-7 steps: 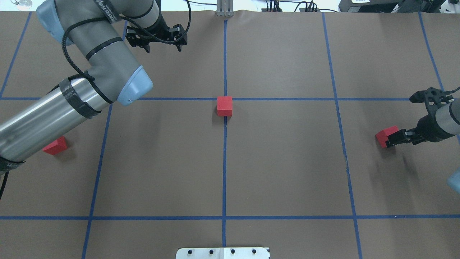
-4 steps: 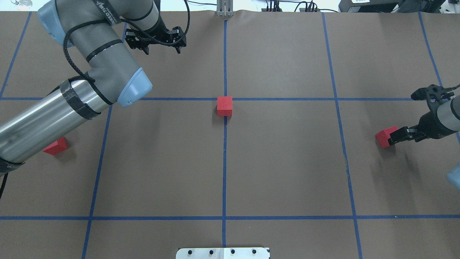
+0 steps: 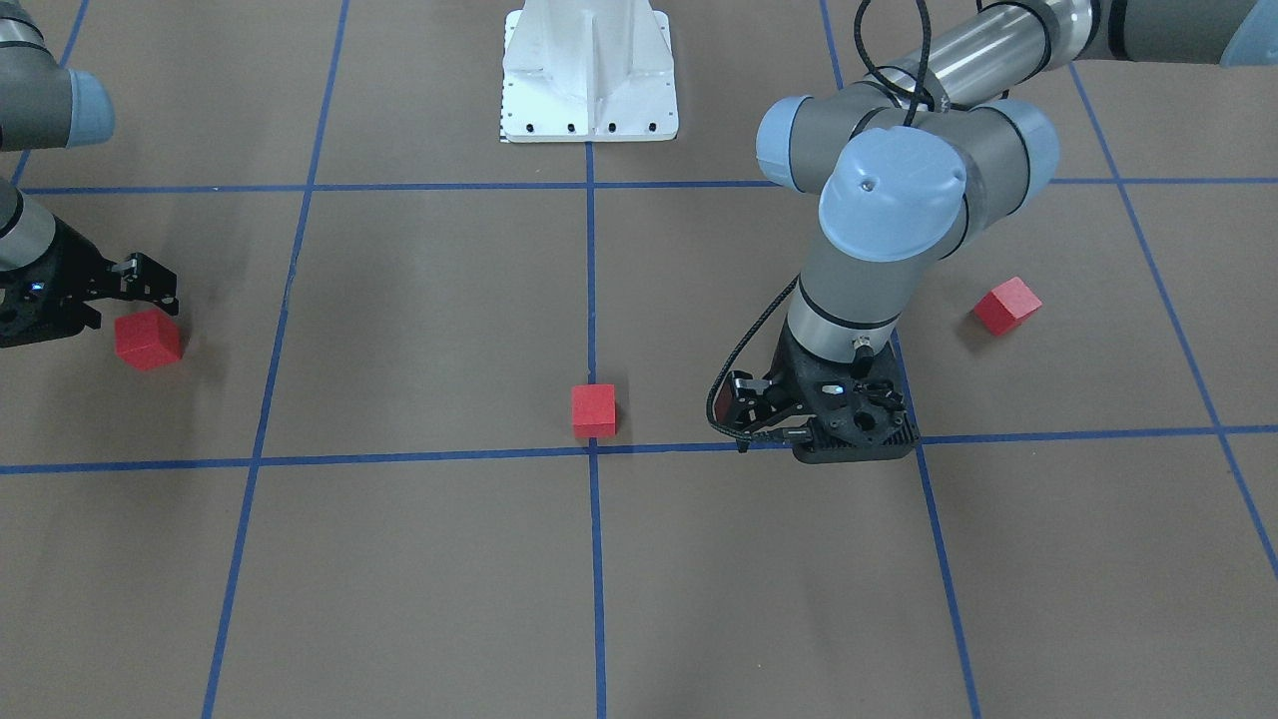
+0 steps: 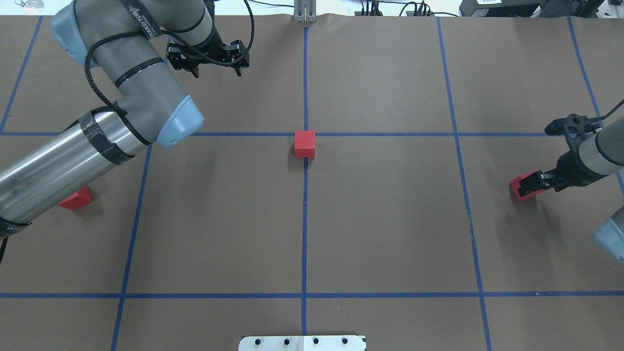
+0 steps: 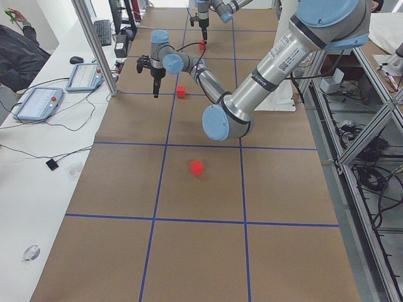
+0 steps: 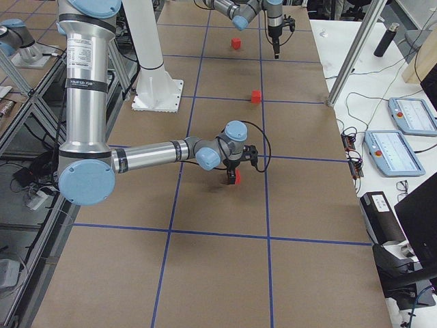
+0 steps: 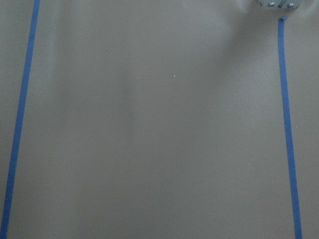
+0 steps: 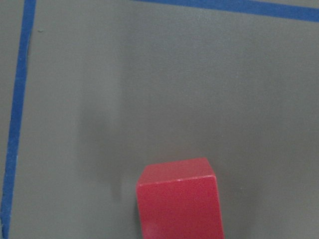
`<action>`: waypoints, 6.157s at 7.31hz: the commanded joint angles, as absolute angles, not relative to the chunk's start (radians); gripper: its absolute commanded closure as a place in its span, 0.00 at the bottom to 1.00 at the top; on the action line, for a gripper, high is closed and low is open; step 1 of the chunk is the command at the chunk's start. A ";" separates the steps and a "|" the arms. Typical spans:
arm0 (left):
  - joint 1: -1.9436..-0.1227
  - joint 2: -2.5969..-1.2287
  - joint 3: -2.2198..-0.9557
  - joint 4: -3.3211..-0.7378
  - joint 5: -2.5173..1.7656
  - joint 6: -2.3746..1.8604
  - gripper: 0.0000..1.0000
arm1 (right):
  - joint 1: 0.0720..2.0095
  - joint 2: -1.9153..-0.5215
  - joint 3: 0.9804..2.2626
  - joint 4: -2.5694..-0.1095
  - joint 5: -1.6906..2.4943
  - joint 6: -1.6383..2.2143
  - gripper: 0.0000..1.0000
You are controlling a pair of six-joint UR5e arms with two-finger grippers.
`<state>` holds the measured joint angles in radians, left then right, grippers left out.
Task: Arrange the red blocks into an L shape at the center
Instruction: 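Close the right gripper on the red cube and lift it, then carry the red cube with the right gripper beside the center cube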
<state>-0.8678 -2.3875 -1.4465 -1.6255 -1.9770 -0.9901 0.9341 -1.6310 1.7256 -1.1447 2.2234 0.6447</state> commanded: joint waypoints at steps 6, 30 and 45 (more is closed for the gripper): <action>-0.870 -2.344 -1.450 -1.703 -1.976 -0.999 0.00 | 0.948 -1.543 1.690 -1.270 2.214 0.514 0.18; -0.903 -2.339 -1.447 -1.701 -1.982 -0.982 0.00 | 0.975 -1.704 1.845 -1.014 2.179 0.690 1.00; -1.172 -2.235 -1.327 -1.703 -2.151 -0.589 0.00 | 0.525 -0.822 1.598 -1.489 1.912 1.118 0.96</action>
